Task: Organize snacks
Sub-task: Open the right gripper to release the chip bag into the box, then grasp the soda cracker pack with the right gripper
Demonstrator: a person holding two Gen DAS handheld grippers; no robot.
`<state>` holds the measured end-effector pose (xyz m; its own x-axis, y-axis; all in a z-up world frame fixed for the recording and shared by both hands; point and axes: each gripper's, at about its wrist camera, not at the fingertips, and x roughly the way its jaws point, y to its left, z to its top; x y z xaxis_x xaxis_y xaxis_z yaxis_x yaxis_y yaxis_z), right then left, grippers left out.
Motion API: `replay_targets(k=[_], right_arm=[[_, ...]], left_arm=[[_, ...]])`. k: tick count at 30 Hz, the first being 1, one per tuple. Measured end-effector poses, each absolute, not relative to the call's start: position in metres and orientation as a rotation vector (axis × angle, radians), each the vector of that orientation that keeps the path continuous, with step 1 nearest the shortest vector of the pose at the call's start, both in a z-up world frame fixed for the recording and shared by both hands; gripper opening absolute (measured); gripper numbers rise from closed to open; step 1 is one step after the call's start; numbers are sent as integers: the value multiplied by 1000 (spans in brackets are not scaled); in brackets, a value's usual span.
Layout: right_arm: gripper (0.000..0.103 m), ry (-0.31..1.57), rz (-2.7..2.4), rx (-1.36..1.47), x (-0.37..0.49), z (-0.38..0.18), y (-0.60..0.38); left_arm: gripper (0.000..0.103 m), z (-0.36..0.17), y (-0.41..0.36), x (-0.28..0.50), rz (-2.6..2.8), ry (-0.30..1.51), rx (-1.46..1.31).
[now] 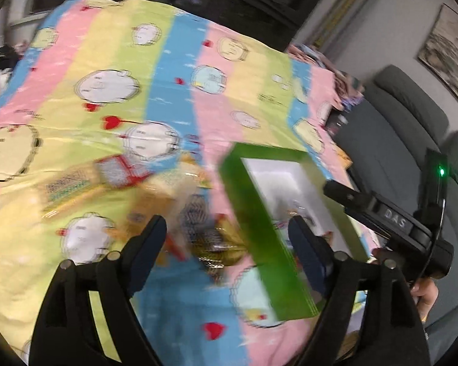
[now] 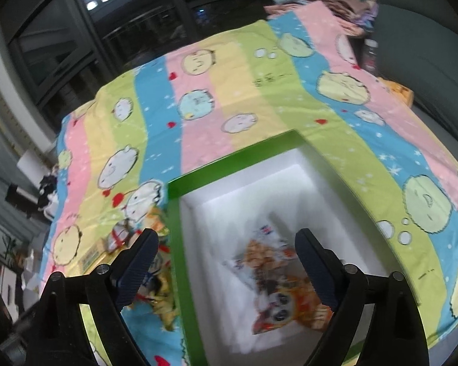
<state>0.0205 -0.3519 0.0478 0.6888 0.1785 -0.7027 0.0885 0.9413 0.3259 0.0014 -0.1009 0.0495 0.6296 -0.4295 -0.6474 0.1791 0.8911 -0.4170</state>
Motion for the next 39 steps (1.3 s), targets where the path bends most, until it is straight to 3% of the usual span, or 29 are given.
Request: replay_targets(k=[11, 20, 23, 30, 39], right_arm=[[92, 896, 175, 208, 29, 24, -275], [91, 937, 481, 249, 51, 33, -197], [90, 967, 553, 265, 73, 36, -165], [72, 1122, 505, 175, 115, 14, -104], [72, 1231, 516, 100, 143, -28, -66]], left_arm=[[87, 6, 24, 4, -118, 806, -503], [85, -15, 53, 37, -33, 844, -518], [78, -27, 65, 45, -41, 870, -607], [65, -42, 60, 53, -48, 952, -645], [53, -58, 71, 56, -30, 955, -756]])
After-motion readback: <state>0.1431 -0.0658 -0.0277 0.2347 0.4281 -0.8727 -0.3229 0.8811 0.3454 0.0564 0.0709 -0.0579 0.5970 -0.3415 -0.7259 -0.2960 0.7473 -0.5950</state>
